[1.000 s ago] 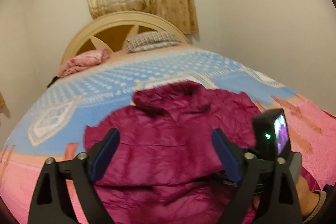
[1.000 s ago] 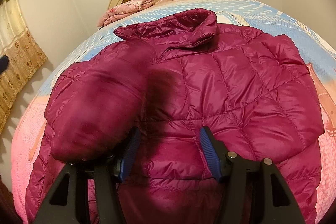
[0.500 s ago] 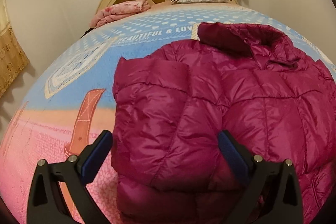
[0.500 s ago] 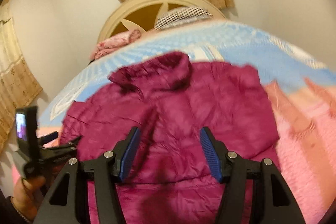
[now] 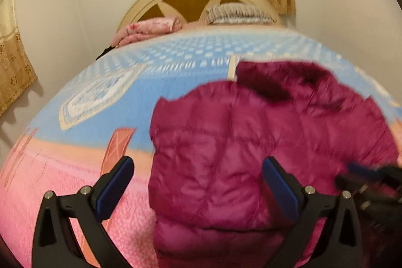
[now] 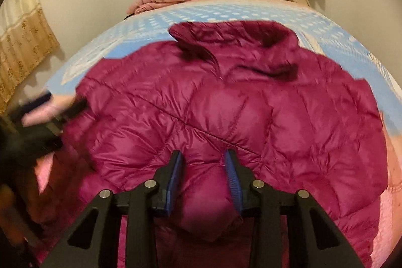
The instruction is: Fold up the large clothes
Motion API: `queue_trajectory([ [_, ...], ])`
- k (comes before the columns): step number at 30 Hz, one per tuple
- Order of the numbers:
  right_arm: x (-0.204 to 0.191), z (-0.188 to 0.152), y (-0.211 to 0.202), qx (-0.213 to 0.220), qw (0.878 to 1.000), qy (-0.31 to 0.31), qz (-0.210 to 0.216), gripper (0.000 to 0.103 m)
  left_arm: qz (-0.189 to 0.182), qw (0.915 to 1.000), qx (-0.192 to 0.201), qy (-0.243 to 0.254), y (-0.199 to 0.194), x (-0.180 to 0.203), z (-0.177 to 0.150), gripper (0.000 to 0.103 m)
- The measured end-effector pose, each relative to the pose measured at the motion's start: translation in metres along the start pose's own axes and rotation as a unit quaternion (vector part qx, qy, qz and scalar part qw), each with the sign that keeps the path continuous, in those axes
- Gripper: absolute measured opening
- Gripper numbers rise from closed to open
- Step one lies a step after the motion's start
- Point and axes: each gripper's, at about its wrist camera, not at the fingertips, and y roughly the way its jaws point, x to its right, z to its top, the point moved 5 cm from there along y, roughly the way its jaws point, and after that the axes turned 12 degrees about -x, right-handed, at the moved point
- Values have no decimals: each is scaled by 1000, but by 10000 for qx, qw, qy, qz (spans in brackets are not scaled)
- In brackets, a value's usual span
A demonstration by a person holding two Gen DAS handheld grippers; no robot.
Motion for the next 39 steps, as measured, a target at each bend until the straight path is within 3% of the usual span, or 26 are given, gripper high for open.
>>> queue_trajectory([
  [2,6,-3,1,28,10000,53,15,37,-269,9995,-118,78,5,12,9,103],
  [4,7,-5,1,65,10000,58,21,37,-242,9995,-161,145,13,22,13,103],
  [10,9,-11,-1,222,9996,160,47,37,-339,9958,-795,311,61,49,-2,103],
  [16,6,-12,3,218,9997,105,-82,37,-499,9947,-881,181,65,44,-1,103],
  [20,4,-13,4,222,9996,48,-188,37,-187,9985,-378,359,44,43,19,103],
  [22,4,-12,5,219,9996,51,-190,37,-187,9986,-327,360,44,42,30,103],
  [24,4,-13,4,222,9995,38,-208,37,-147,9982,-511,283,57,38,37,103],
  [26,5,-13,4,222,9995,41,-200,37,-169,9949,-990,122,84,33,35,103],
  [28,5,-13,5,227,9996,50,-182,37,-347,9920,-1217,-9,103,31,26,103],
  [37,6,-8,2,181,9997,46,-178,37,-385,9930,-1116,-51,112,31,17,103],
  [39,7,-2,-13,379,9990,131,-201,37,-365,9932,-1104,-49,109,34,15,103],
])
